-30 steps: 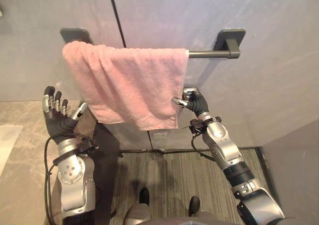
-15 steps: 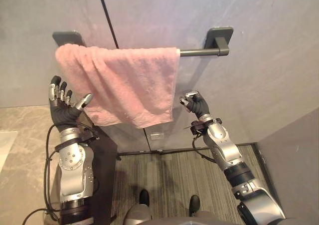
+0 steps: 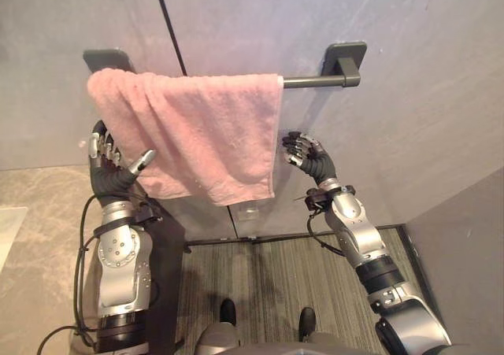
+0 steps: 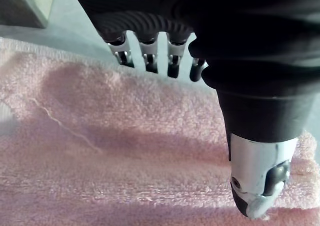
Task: Organize washtable
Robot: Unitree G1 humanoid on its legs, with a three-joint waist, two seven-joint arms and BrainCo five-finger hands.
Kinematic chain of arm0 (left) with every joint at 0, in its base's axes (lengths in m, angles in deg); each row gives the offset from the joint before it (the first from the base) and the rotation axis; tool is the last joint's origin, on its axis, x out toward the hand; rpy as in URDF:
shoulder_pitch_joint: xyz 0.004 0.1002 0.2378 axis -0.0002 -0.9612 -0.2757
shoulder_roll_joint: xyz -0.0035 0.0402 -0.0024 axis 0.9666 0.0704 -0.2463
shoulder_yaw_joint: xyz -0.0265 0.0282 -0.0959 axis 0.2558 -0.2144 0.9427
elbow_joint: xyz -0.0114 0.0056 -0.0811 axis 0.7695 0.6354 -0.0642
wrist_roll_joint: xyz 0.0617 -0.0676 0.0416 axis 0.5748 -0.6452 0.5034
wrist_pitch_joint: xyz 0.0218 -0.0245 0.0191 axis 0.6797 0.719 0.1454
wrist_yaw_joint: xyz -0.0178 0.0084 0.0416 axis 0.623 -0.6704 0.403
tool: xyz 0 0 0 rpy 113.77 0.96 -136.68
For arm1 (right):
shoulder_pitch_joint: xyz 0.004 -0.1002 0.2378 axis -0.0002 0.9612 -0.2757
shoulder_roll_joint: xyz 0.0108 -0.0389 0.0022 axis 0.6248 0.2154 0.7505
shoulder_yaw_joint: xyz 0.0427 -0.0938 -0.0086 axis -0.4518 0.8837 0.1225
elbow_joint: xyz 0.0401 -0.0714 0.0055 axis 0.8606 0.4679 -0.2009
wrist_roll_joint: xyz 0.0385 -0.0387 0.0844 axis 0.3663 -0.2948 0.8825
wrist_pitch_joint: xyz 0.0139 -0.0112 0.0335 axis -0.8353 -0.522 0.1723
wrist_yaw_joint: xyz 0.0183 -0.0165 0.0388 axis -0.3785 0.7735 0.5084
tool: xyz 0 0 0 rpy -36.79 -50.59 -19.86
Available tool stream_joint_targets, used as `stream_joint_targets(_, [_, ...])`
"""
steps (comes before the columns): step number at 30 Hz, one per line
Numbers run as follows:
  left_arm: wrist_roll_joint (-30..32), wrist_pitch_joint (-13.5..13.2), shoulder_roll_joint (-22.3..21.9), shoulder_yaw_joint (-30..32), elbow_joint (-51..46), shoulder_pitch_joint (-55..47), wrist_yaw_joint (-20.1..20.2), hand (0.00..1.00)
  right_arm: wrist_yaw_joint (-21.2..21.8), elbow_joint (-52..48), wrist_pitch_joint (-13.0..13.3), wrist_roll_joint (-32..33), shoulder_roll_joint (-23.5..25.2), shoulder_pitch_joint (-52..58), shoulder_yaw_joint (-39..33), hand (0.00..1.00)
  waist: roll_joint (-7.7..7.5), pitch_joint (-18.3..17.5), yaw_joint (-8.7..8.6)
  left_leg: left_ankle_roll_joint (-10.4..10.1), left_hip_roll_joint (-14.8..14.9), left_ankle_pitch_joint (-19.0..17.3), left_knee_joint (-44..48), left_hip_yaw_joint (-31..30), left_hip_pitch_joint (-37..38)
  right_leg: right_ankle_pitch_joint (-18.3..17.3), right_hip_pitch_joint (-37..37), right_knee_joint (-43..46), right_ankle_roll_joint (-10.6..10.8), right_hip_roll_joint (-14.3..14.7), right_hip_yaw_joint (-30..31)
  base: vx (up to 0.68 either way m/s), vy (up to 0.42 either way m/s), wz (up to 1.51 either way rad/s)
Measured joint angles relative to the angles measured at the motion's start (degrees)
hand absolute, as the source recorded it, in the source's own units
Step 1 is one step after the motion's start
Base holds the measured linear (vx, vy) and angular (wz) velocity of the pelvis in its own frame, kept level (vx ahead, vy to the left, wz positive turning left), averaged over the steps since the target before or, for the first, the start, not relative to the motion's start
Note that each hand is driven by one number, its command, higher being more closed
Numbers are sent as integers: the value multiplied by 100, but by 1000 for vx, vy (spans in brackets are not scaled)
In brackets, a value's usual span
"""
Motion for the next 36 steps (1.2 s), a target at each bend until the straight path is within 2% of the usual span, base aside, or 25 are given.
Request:
stream_joint_targets(14, [-1, -2, -81, 267, -24, -128, -10, 0, -147, -128, 10, 0, 31, 0, -383, 0, 2, -99, -2, 7, 1, 69, -1, -64, -89, 7, -39, 2, -10, -3, -105, -13, -1, 4])
stream_joint_targets(18, [-2, -5, -98, 256, -46, -287, -9, 0, -130, -503, 18, 5, 38, 31, -379, 0, 0, -101, 12, 7, 2, 69, -1, -39, -121, 14, -80, -6, -16, -3, -93, 0, 0, 0])
stream_joint_targets(27, [-9, -32, -120, 256, -266, -283, -1, 0, -11, -566, 154, 69, 85, 3, -146, 0, -53, -134, 25, 6, 2, 68, 1, -65, -182, 61, -83, -87, -10, 2, -122, 7, -1, 1])
stream_joint_targets(36, [-23, -54, -141, 254, -266, -283, 3, 0, 86, -563, 166, 70, 241, -463, 157, 0, -62, -139, 72, 6, 1, 70, -1, -144, -259, 86, -113, -117, -11, 5, -172, -4, -1, 2])
